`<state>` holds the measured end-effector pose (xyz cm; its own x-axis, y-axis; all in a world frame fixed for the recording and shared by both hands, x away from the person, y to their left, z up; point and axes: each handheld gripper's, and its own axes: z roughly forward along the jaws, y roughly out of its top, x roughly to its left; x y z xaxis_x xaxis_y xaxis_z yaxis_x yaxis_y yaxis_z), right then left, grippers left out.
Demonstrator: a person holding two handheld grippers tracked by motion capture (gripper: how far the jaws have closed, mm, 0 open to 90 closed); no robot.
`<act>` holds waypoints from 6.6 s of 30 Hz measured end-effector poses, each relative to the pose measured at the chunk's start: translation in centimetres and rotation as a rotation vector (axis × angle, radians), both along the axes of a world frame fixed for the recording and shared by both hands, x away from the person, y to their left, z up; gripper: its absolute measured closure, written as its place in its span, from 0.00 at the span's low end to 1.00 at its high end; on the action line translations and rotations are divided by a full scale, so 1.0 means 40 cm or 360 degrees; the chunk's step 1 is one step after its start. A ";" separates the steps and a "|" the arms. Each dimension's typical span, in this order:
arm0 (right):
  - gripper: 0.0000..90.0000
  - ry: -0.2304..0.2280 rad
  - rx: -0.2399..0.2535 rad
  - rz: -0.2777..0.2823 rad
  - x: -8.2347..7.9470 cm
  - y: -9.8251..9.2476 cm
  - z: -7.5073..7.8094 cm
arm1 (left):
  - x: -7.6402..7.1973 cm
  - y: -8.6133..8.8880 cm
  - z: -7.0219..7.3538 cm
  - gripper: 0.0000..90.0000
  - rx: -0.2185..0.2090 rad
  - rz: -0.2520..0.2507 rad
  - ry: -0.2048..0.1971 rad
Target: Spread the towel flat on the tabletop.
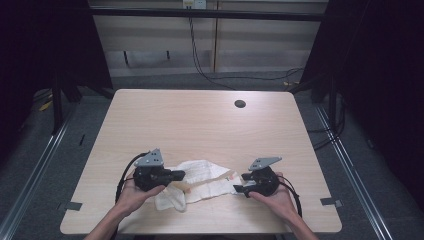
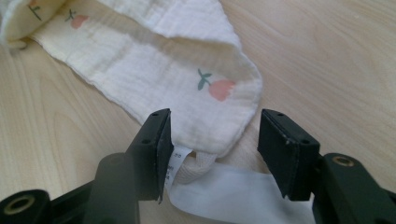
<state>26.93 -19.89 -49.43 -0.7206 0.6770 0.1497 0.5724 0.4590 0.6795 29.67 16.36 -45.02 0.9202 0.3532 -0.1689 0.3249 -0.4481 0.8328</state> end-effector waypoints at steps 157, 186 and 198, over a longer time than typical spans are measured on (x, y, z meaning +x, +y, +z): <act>0.82 -0.0181 -0.0029 -0.0238 0.326 -0.040 0.036 | 0.235 0.125 -0.047 0.77 -0.0058 0.0551 0.0097; 0.62 -0.0135 -0.0160 0.0128 0.136 0.038 0.002 | 0.087 0.093 -0.110 0.68 0.0244 0.0248 0.0135; 0.99 -0.0077 -0.0189 0.0170 0.097 0.003 0.001 | 0.070 0.064 -0.120 0.69 0.0335 0.0193 0.0101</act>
<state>30.81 -19.77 -49.40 -0.7940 0.6068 0.0366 0.4838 0.5943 0.6425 32.47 18.92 -49.81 0.8588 0.4939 -0.1362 0.4356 -0.5639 0.7017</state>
